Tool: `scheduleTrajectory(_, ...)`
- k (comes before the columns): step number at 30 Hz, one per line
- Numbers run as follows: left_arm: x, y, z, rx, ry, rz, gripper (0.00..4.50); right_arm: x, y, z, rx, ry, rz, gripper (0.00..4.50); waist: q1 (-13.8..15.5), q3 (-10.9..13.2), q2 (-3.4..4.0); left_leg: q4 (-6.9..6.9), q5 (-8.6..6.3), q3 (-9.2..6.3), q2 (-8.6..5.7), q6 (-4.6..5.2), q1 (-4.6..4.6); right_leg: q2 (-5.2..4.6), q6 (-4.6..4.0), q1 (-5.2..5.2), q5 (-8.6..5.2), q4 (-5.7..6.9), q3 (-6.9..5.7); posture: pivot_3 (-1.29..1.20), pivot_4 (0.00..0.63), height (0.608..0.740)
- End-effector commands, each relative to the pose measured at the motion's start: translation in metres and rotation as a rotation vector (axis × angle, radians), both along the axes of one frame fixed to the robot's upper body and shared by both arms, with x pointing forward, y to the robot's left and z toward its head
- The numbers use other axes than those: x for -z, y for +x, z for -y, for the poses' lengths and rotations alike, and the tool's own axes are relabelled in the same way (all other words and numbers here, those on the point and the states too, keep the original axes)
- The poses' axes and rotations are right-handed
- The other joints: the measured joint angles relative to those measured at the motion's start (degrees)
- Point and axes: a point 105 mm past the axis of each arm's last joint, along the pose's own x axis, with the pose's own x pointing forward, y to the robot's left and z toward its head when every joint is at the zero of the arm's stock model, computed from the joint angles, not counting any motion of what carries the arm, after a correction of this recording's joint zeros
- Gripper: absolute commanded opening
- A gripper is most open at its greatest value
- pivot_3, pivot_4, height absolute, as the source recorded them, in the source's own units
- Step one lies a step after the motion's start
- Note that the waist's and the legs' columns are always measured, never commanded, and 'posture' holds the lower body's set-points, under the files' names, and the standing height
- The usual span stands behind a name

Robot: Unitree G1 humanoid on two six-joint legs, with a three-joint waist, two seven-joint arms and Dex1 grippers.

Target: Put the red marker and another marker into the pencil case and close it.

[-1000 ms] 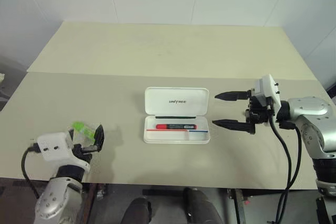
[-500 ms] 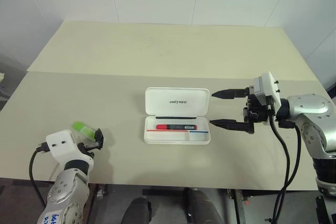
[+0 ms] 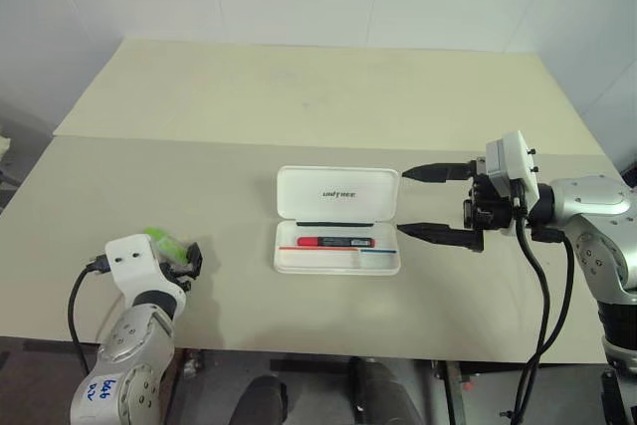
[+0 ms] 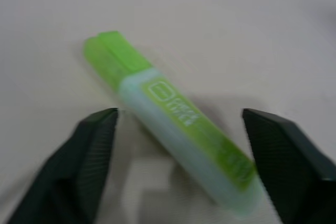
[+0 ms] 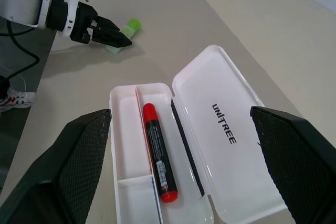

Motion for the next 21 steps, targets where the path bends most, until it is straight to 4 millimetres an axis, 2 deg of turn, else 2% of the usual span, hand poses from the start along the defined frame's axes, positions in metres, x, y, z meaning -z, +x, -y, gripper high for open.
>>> scheduleTrajectory(1,0.014,-0.011,-0.015,-0.06,0.033,-0.098,2.63,-0.012,-0.004,-0.001,-0.005,0.018,0.056,4.5,-0.1,0.0,0.05,-0.02,0.0,0.01,0.01,0.0,0.02,0.01,-0.01,0.0,0.0,0.01,0.01,0.0,0.15,0.74)
scheduleTrajectory(6,0.011,-0.012,-0.02,-0.069,0.042,-0.1,1.0,-0.012,-0.003,-0.001,0.0,0.026,0.061,4.5,0.0,-0.1,0.1,-0.04,0.01,0.0,0.04,-0.02,0.09,0.05,-0.07,0.04,-0.03,0.03,0.0,0.0,0.15,0.74)
scheduleTrajectory(17,0.011,-0.012,-0.028,-0.099,0.059,-0.128,1.0,-0.011,-0.001,0.001,0.011,0.029,0.066,4.5,0.1,-0.1,0.11,-0.04,0.01,-0.01,0.01,-0.02,0.05,0.0,-0.1,0.06,-0.04,-0.08,-0.01,0.0,0.15,0.74)
scheduleTrajectory(18,0.009,-0.01,-0.024,-0.08,0.046,-0.114,1.0,-0.01,-0.001,0.001,0.014,0.029,0.064,4.5,0.2,-0.1,0.11,-0.04,0.01,-0.01,0.01,-0.01,0.06,0.0,-0.08,0.06,-0.03,-0.08,-0.01,0.0,0.15,0.74)
scheduleTrajectory(21,-0.013,0.0,-0.005,0.02,0.067,-0.002,1.0,-0.009,-0.002,0.002,0.015,0.029,0.056,4.5,0.2,-0.1,0.11,-0.03,0.01,-0.02,0.01,-0.02,0.05,0.0,-0.08,0.06,-0.03,-0.08,-0.02,0.0,0.15,0.74)
